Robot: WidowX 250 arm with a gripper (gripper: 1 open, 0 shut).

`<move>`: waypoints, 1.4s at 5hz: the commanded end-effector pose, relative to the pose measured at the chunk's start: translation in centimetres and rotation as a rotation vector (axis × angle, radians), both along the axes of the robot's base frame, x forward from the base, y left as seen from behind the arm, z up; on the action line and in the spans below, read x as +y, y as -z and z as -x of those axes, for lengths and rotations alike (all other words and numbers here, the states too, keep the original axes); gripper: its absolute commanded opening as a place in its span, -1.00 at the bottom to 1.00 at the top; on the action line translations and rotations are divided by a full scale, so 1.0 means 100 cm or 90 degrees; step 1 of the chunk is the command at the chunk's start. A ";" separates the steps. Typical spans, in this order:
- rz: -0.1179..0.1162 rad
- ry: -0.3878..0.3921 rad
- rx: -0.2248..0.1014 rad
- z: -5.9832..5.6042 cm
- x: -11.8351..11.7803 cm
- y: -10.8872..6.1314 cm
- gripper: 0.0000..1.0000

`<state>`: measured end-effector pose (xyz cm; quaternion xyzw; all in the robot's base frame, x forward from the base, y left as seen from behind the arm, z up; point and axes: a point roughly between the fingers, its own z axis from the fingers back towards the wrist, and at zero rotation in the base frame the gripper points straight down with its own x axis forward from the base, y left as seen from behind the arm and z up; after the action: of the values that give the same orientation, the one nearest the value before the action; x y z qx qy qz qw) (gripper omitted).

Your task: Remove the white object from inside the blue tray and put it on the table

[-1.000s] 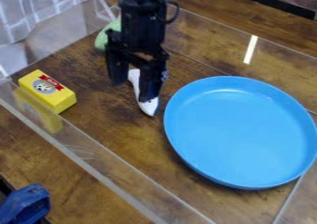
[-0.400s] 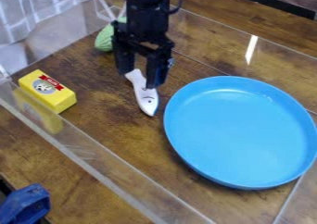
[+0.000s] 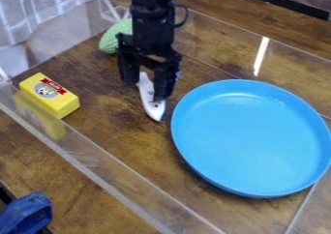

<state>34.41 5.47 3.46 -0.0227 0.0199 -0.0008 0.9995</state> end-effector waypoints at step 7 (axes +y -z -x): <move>-0.007 -0.008 -0.053 -0.034 0.030 0.006 1.00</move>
<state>37.53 8.93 2.25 -0.0192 -0.0135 0.0188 0.9995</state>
